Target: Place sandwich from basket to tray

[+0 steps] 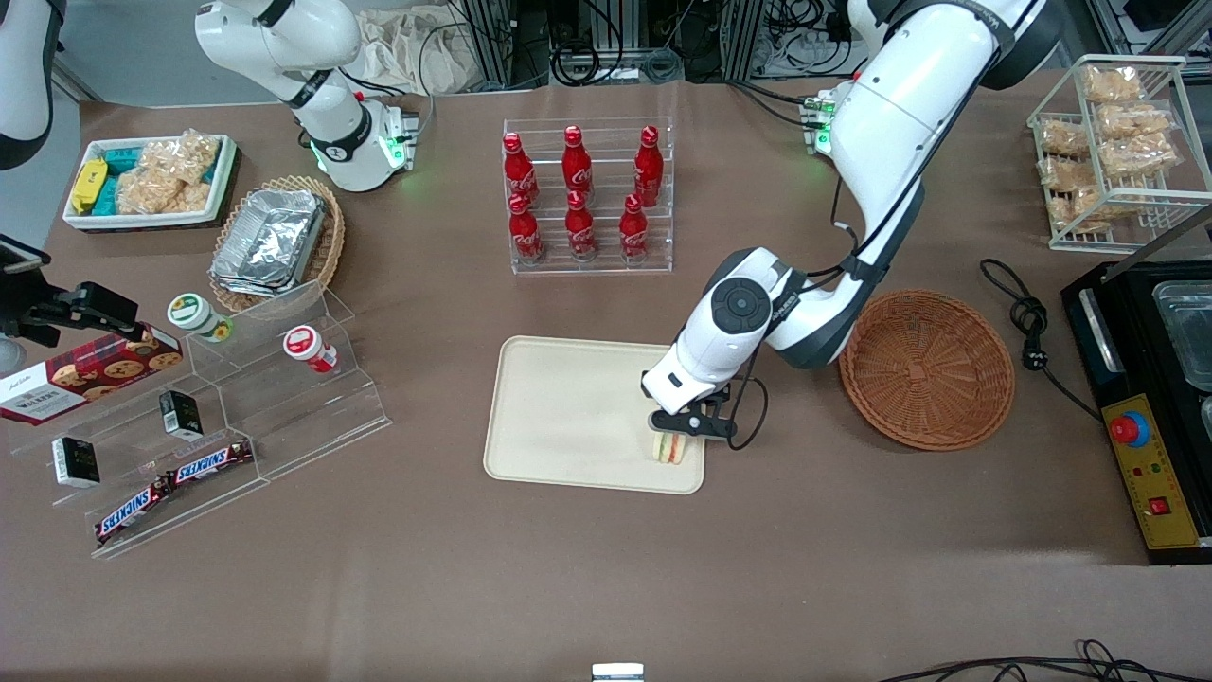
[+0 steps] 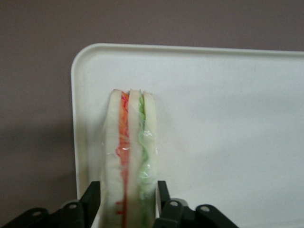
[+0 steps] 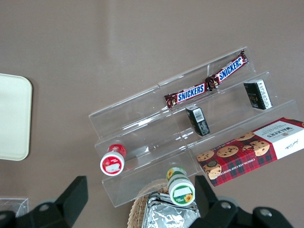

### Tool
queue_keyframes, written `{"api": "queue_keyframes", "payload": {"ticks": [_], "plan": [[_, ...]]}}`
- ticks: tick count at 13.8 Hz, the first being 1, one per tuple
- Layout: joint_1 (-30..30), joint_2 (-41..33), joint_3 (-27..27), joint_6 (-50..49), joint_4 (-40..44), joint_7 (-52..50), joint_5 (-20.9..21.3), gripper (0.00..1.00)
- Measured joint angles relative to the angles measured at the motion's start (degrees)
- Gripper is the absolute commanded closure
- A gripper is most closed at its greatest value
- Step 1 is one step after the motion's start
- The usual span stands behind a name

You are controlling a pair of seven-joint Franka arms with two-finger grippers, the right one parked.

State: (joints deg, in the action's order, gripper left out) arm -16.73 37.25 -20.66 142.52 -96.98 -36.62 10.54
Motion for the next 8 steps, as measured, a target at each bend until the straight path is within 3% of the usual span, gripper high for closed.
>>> {"api": "queue_keyframes", "payload": {"ticks": [5,8], "plan": [[4.18,-10.41,0.73,-12.1,1.49,-5.27,0.07,0.01],[10.3,-19.7,0.82,-23.14,2.0,-0.25,-3.87,0.01]]}}
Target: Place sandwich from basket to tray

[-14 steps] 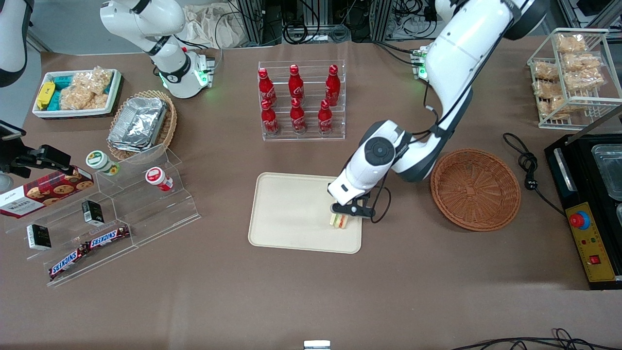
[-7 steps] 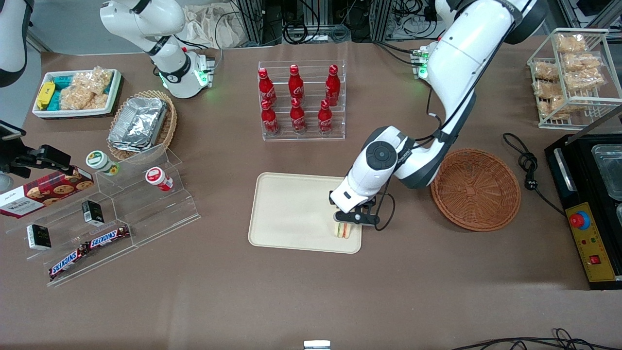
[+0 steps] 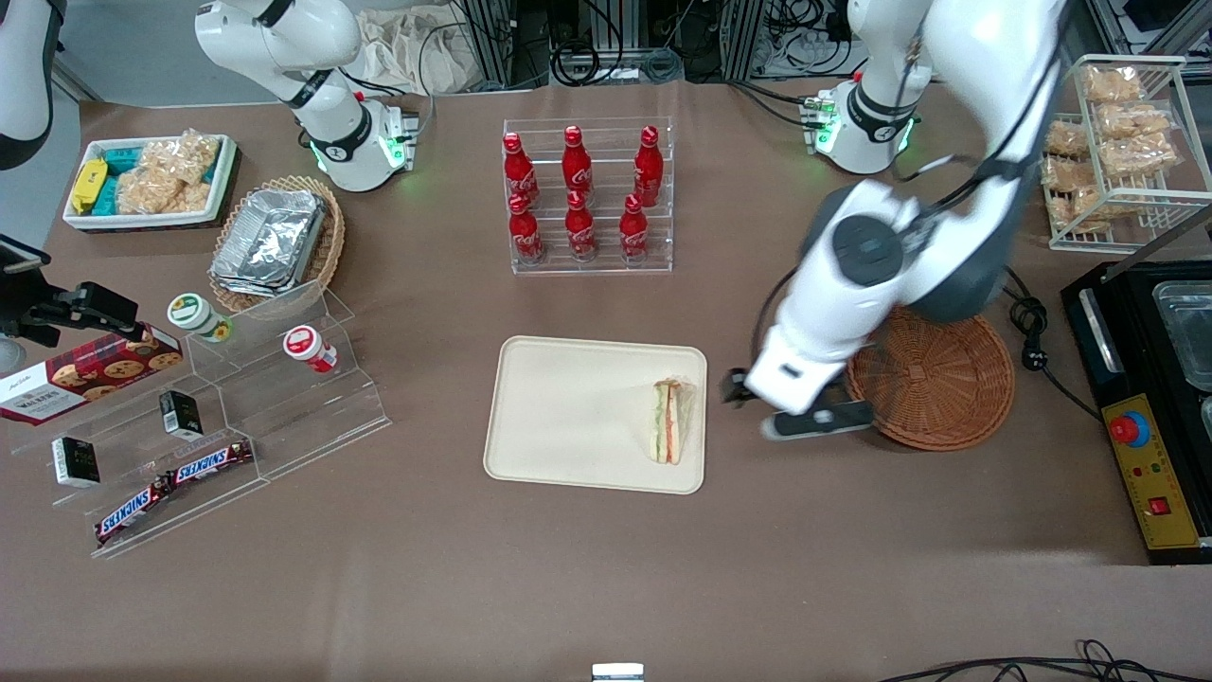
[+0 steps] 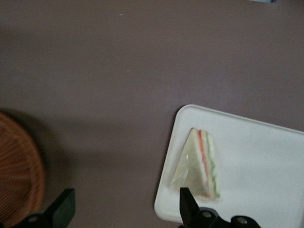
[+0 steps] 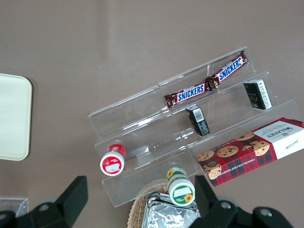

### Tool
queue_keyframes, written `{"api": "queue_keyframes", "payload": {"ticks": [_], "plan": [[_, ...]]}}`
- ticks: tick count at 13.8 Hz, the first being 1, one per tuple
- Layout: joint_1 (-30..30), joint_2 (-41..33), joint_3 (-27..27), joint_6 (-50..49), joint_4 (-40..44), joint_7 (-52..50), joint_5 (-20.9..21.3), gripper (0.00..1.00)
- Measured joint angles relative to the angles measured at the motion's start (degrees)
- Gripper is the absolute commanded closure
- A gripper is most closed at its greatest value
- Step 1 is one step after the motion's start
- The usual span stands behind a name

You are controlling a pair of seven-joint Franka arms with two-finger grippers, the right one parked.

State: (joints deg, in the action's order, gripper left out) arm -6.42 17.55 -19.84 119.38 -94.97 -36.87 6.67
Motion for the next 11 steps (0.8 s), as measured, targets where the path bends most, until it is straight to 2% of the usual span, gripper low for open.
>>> {"api": "queue_keyframes", "payload": {"ticks": [3,7,11], "plan": [[5.77,-7.11,0.3,-12.02,1.4,7.64,-4.88,0.01],[11.36,-10.83,0.52,-28.45,7.5,10.28,-5.67,0.01],[14.18,-14.75,1.59,-34.28,8.62,14.35,-6.38,0.01]]}}
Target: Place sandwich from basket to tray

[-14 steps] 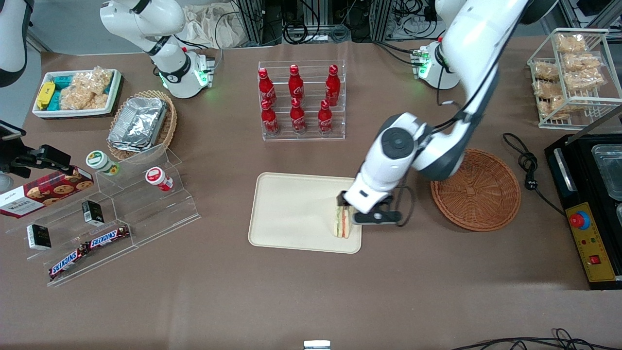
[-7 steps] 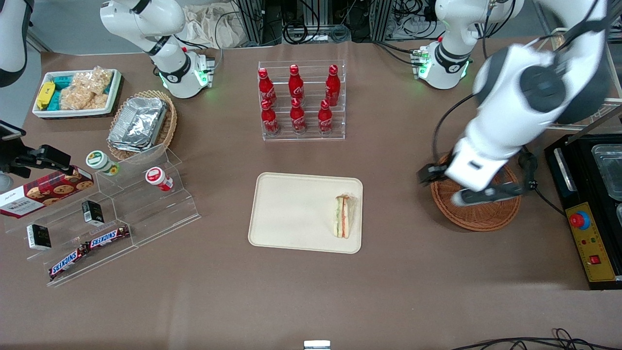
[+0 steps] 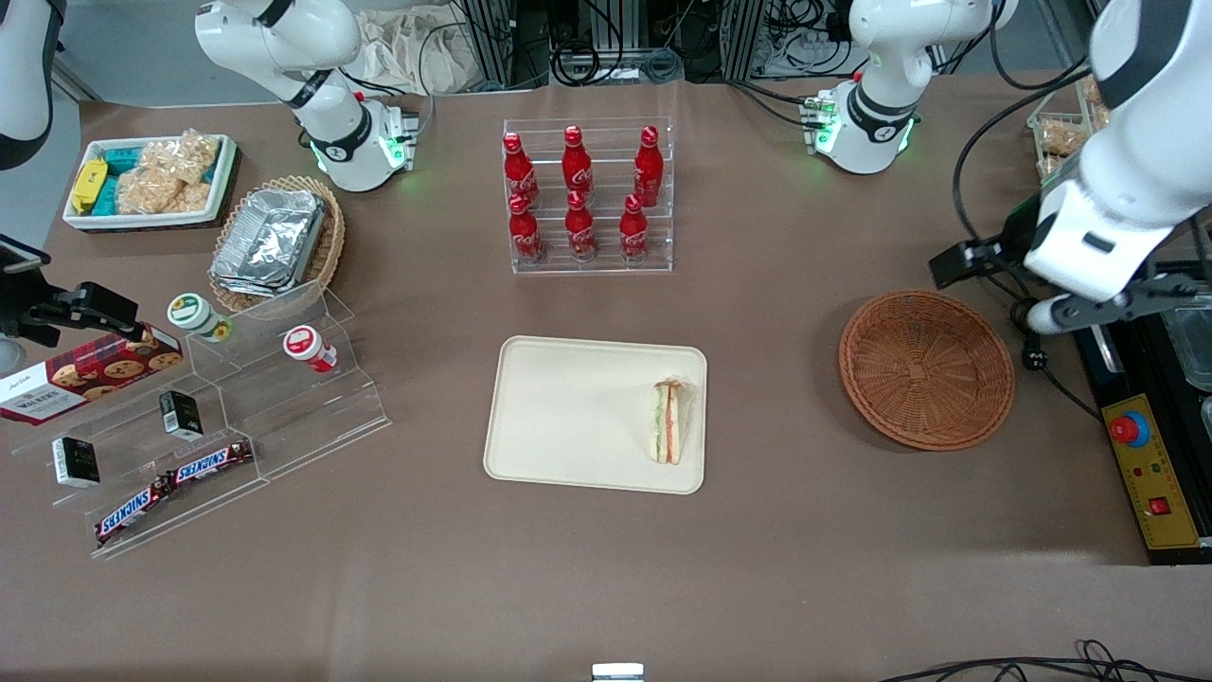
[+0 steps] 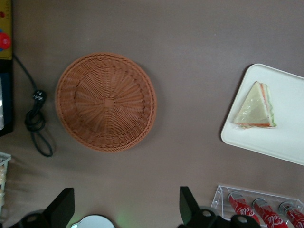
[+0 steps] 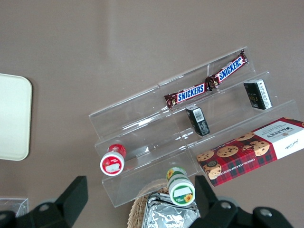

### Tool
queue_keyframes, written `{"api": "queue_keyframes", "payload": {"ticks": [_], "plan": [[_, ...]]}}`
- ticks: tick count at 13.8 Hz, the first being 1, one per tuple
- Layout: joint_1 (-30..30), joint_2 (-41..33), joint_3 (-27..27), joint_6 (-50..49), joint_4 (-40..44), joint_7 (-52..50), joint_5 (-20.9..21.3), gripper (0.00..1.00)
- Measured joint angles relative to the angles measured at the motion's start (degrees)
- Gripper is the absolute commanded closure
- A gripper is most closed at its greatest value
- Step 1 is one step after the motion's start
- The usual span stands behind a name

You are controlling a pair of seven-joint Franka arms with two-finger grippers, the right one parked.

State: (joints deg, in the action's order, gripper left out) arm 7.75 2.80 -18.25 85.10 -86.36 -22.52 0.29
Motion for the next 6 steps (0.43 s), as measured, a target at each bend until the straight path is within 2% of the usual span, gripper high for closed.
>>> {"api": "queue_keyframes", "payload": {"ticks": [6], "plan": [[-0.97,-1.23,2.2,-0.58,0.38,0.79,-1.57,0.01]]}}
